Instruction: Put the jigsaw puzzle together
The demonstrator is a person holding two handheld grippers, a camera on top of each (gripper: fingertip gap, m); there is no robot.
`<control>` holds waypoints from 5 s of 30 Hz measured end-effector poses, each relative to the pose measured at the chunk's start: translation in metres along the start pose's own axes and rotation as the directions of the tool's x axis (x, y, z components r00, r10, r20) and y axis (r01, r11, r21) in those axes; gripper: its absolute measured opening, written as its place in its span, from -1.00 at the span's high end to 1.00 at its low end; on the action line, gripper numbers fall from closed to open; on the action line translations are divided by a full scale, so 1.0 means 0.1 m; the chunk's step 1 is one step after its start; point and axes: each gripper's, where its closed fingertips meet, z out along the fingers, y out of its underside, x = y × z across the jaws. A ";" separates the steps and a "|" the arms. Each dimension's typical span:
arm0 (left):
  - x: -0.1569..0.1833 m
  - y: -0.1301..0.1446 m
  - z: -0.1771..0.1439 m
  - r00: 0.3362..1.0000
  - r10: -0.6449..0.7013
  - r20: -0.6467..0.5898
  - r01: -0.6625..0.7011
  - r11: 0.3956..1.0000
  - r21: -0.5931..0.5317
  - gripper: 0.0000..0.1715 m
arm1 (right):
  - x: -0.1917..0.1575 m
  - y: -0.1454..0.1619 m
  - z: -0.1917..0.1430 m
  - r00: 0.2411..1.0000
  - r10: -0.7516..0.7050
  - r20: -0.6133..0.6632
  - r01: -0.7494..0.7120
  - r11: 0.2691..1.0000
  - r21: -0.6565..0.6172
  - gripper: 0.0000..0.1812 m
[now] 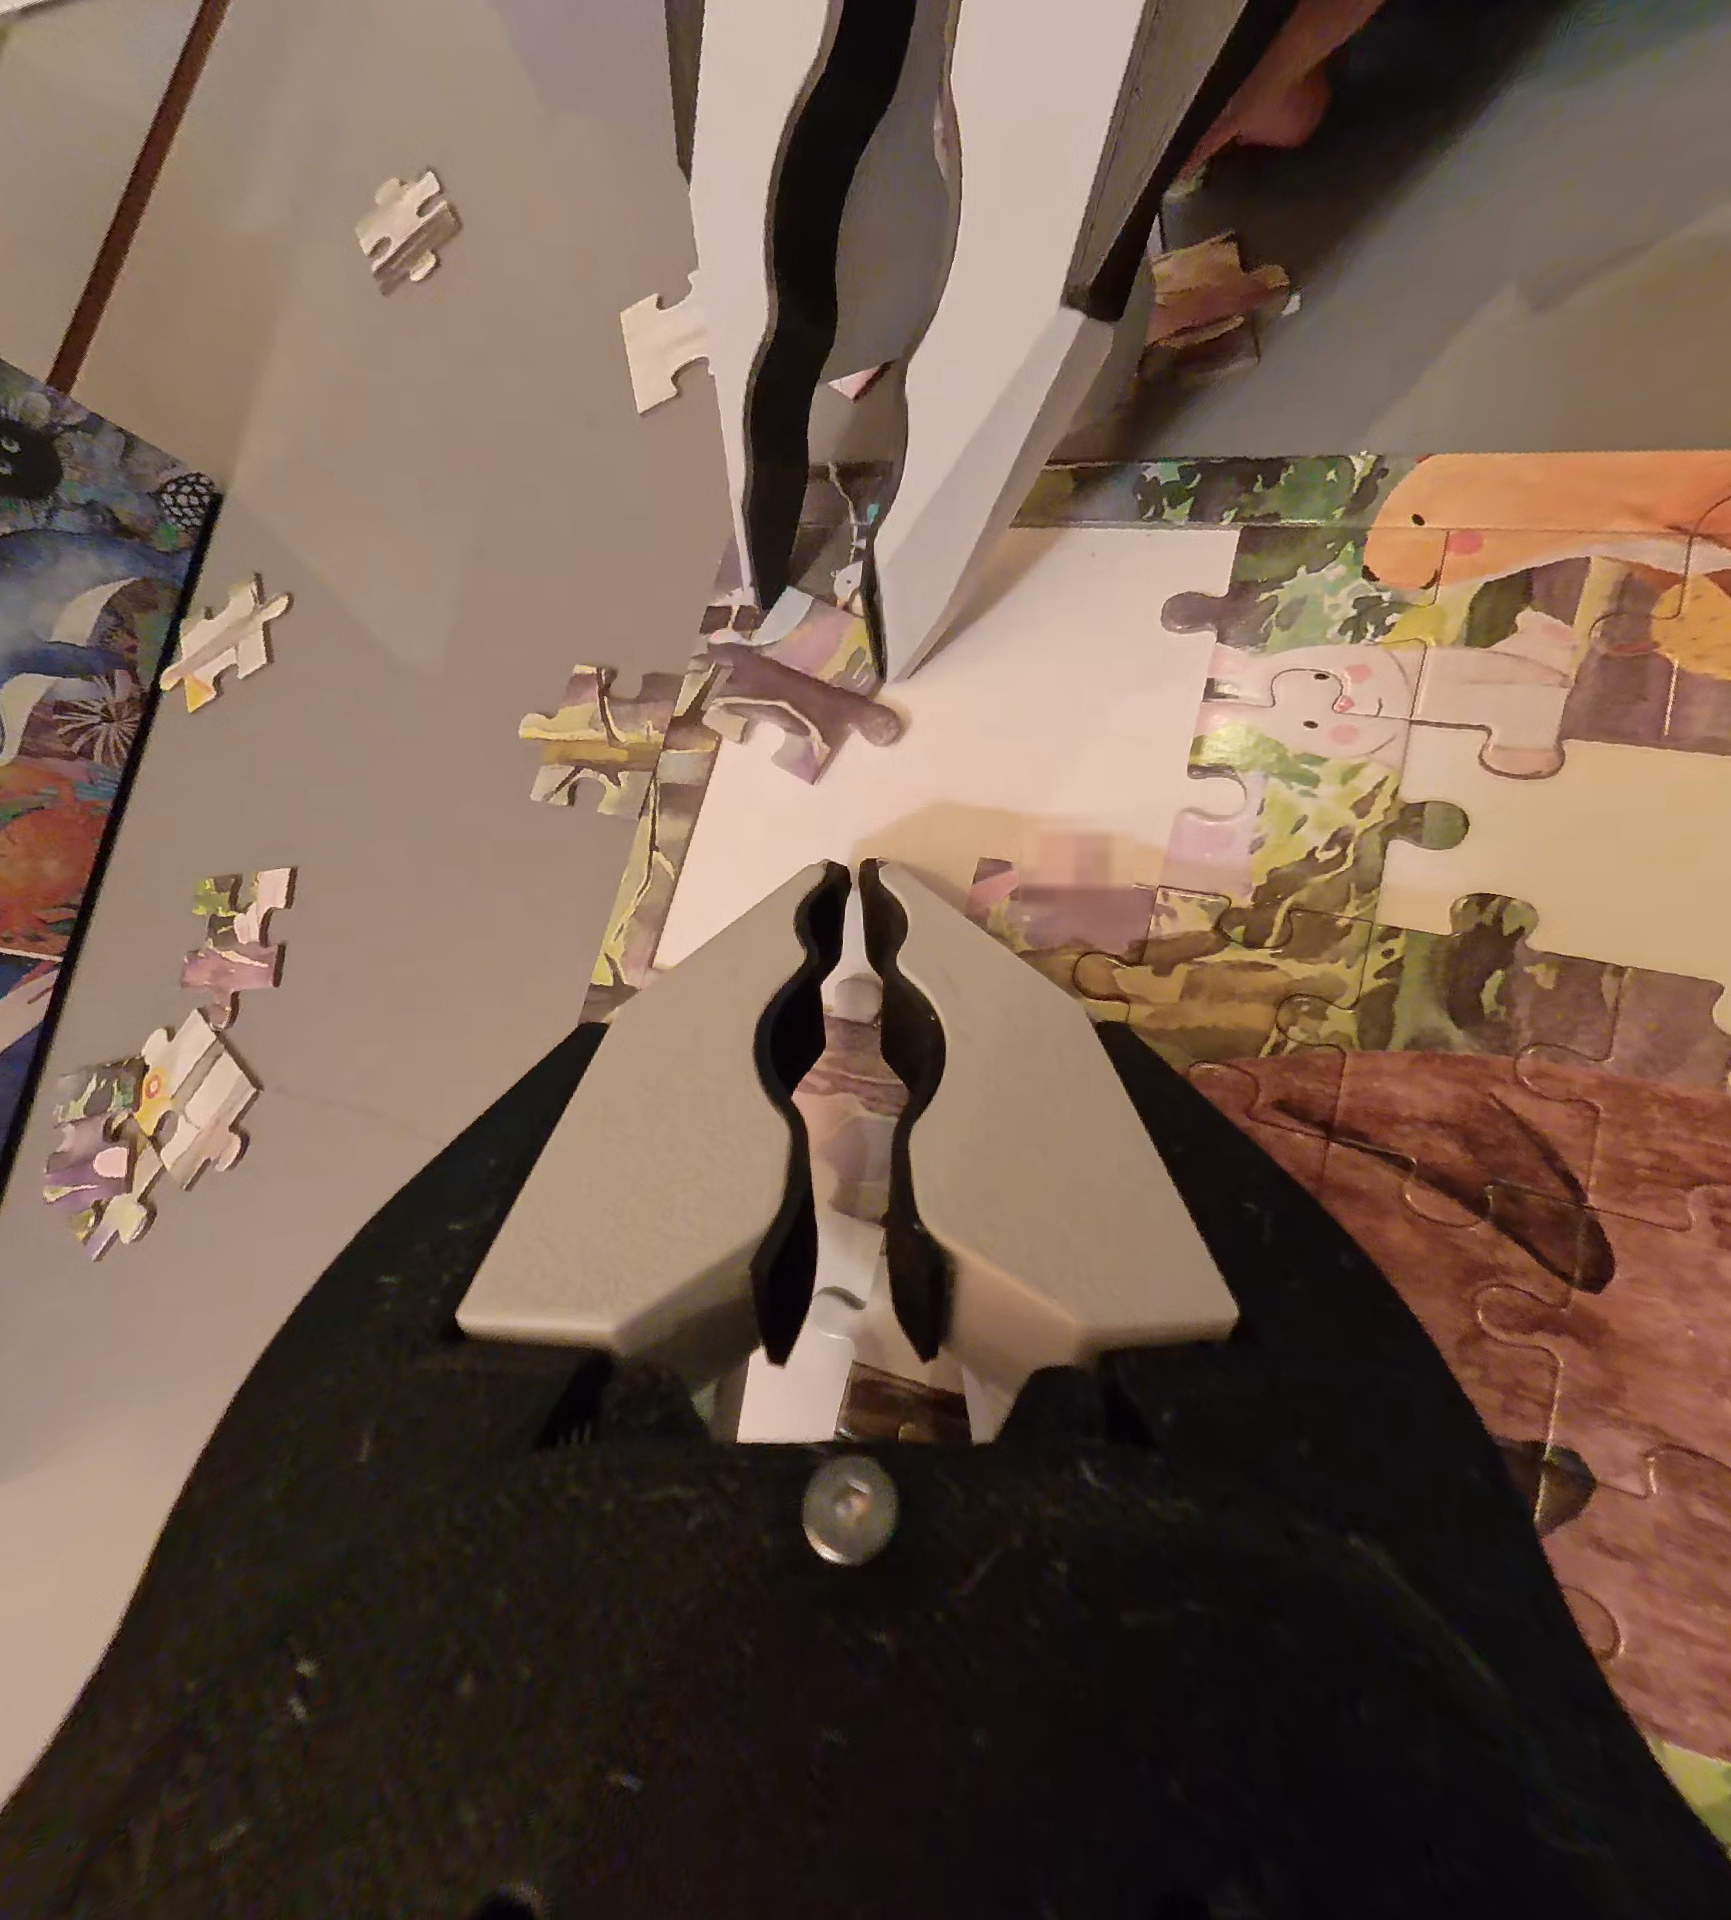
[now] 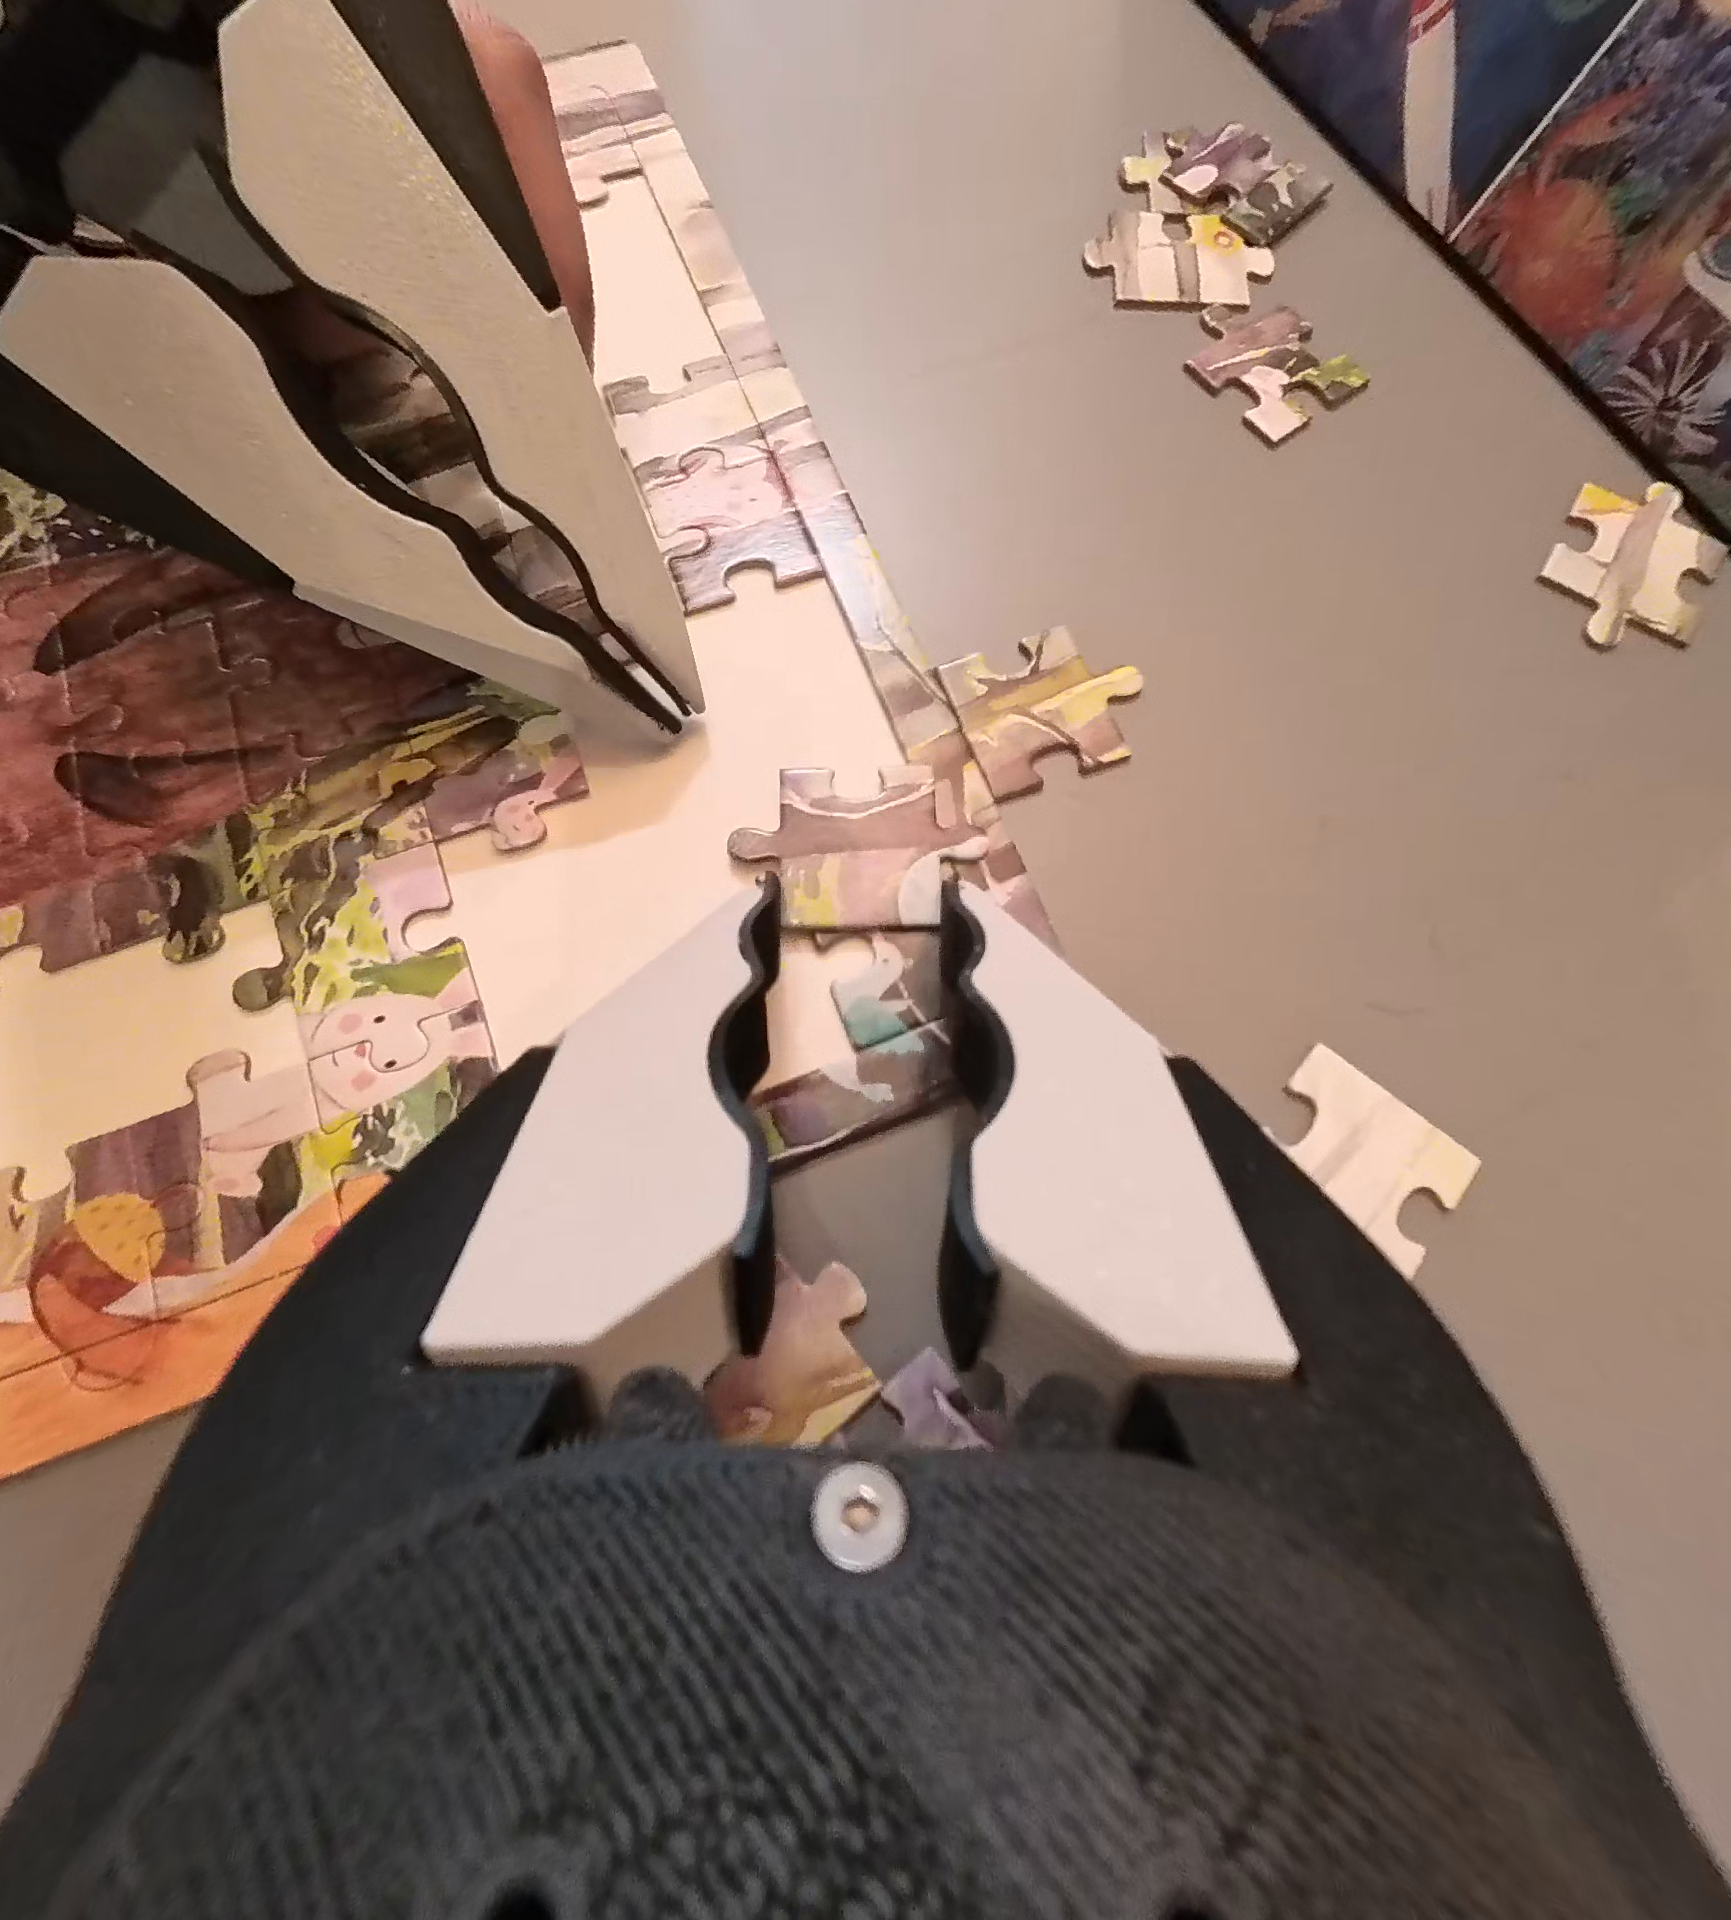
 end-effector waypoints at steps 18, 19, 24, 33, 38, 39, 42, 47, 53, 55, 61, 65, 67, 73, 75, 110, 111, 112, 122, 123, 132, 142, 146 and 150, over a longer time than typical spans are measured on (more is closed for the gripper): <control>0.00 0.01 0.01 1.000 0.009 0.004 -0.009 1.000 -0.004 0.98 | -0.23 0.12 -0.28 0.980 -0.118 0.160 0.116 0.993 0.018 0.68; 0.00 0.01 0.01 1.000 0.009 0.004 -0.009 1.000 -0.004 0.98 | -0.23 0.11 -0.28 0.980 -0.123 0.158 0.121 0.992 0.020 0.68; 0.00 0.01 0.01 1.000 0.012 0.005 -0.012 1.000 -0.004 0.99 | -0.22 0.13 -0.28 0.980 -0.126 0.156 0.125 0.992 0.018 0.68; 0.00 0.01 0.01 1.000 0.010 0.005 -0.010 1.000 -0.005 0.98 | -0.20 0.14 -0.25 0.981 -0.145 0.128 0.146 0.989 0.005 0.67; 0.00 0.01 0.01 1.000 0.010 0.005 -0.010 1.000 -0.005 0.98 | -0.18 0.16 -0.25 0.983 -0.144 0.117 0.145 0.989 -0.004 0.66; 0.00 0.01 0.01 1.000 0.010 0.005 -0.010 1.000 -0.005 0.98 | -0.18 0.16 -0.24 0.983 -0.143 0.115 0.145 0.989 -0.007 0.66; 0.00 0.01 0.01 1.000 0.010 0.005 -0.010 1.000 -0.005 0.98 | -0.15 0.18 -0.23 0.986 -0.137 0.098 0.140 0.990 -0.020 0.67; 0.00 0.01 0.01 1.000 0.010 0.005 -0.010 1.000 -0.005 0.98 | -0.09 0.19 -0.25 0.989 -0.124 0.076 0.126 0.992 -0.026 0.67; 0.00 0.01 0.01 1.000 0.010 0.006 -0.010 1.000 -0.006 0.98 | -0.12 0.15 -0.24 0.989 -0.127 0.081 0.129 0.992 -0.010 0.68; 0.00 0.01 0.01 1.000 0.009 0.005 -0.009 1.000 -0.006 0.98 | -0.13 0.13 -0.24 0.989 -0.124 0.086 0.125 0.992 -0.004 0.67; 0.00 0.01 0.01 1.000 0.008 0.004 -0.008 1.000 -0.006 0.98 | -0.18 0.12 -0.23 0.987 -0.118 0.111 0.119 0.993 0.000 0.62; 0.00 0.01 0.01 1.000 0.008 0.004 -0.008 1.000 -0.006 0.98 | -0.21 0.13 -0.21 0.985 -0.129 0.118 0.130 0.992 -0.004 0.60; 0.00 0.01 0.01 1.000 0.008 0.004 -0.008 1.000 -0.006 0.98 | -0.22 0.12 -0.20 0.983 -0.135 0.121 0.136 0.991 -0.002 0.60; 0.00 0.01 0.01 1.000 0.008 0.003 -0.008 1.000 -0.007 0.98 | -0.27 0.13 -0.17 0.980 -0.138 0.140 0.141 0.990 -0.007 0.61; 0.00 0.01 0.01 1.000 0.008 0.003 -0.008 1.000 -0.007 0.98 | -0.29 0.12 -0.16 0.980 -0.136 0.147 0.138 0.990 -0.004 0.61; 0.00 0.01 0.01 1.000 0.008 0.004 -0.008 1.000 -0.007 0.98 | -0.19 0.16 -0.20 0.983 -0.155 0.094 0.159 0.987 -0.032 0.70; 0.00 0.01 0.01 1.000 0.008 0.004 -0.008 1.000 -0.007 0.98 | -0.19 0.17 -0.21 0.984 -0.153 0.096 0.157 0.987 -0.032 0.71; 0.00 0.01 0.01 1.000 0.008 0.004 -0.008 1.000 -0.007 0.98 | -0.20 0.17 -0.21 0.984 -0.152 0.098 0.156 0.987 -0.032 0.71; 0.00 0.01 0.01 1.000 0.008 0.004 -0.007 1.000 -0.007 0.98 | -0.22 0.17 -0.22 0.982 -0.150 0.116 0.155 0.987 -0.034 0.74; 0.01 0.01 0.01 1.000 0.008 0.004 -0.008 1.000 -0.007 0.98 | -0.23 0.17 -0.22 0.982 -0.150 0.118 0.155 0.987 -0.034 0.74; 0.00 0.01 0.01 1.000 0.007 0.003 -0.007 1.000 -0.007 0.98 | -0.25 0.18 -0.23 0.981 -0.144 0.134 0.150 0.988 -0.037 0.76; 0.01 0.01 0.01 1.000 0.008 0.003 -0.007 1.000 -0.007 0.98 | -0.24 0.03 -0.20 0.984 -0.151 0.097 0.149 0.988 0.030 0.62; 0.00 0.01 0.01 1.000 0.007 0.003 -0.007 1.000 -0.008 0.98 | -0.24 0.07 -0.16 0.985 -0.139 0.100 0.140 0.990 0.004 0.59; 0.01 0.01 0.01 1.000 0.008 0.003 -0.007 1.000 -0.007 0.98 | -0.25 0.10 -0.16 0.985 -0.122 0.118 0.124 0.992 -0.011 0.60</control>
